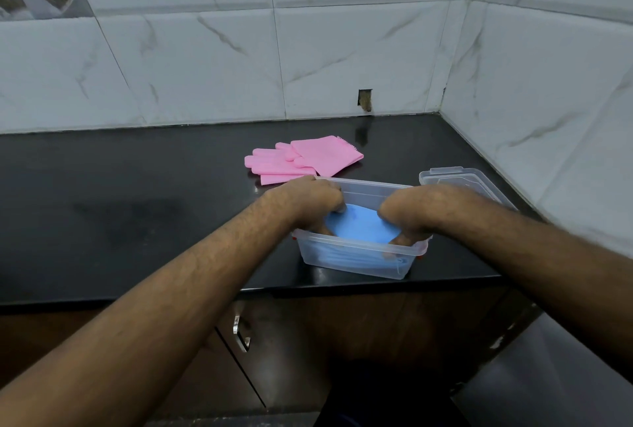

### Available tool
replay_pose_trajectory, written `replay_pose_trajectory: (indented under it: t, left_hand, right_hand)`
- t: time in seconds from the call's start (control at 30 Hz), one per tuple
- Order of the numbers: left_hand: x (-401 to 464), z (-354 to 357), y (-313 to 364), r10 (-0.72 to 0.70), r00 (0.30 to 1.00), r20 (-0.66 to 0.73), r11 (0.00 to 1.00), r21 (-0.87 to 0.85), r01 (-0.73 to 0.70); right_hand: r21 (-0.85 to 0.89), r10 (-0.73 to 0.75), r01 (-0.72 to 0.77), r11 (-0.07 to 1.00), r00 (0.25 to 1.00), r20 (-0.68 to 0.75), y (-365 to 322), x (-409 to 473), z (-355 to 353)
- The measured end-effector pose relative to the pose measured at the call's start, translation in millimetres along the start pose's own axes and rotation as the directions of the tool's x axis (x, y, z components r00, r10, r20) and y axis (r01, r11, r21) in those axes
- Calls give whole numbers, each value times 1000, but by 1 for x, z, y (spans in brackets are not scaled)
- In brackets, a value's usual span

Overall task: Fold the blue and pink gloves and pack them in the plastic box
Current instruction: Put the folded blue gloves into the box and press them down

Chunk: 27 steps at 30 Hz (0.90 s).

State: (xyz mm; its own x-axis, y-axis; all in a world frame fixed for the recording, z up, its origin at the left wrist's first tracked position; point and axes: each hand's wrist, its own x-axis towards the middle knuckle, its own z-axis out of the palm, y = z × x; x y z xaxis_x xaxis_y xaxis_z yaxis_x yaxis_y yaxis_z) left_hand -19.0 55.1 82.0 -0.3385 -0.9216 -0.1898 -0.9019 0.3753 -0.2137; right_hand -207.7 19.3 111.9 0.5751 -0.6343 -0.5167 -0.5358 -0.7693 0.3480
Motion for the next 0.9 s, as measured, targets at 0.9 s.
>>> replay_pose_trajectory:
  t: [0.9]
  left_hand:
    - [-22,-8,9,-195,980,-35,979,-72,192]
  right_hand:
    - [5,63,-66,998,932,-356,1,1,20]
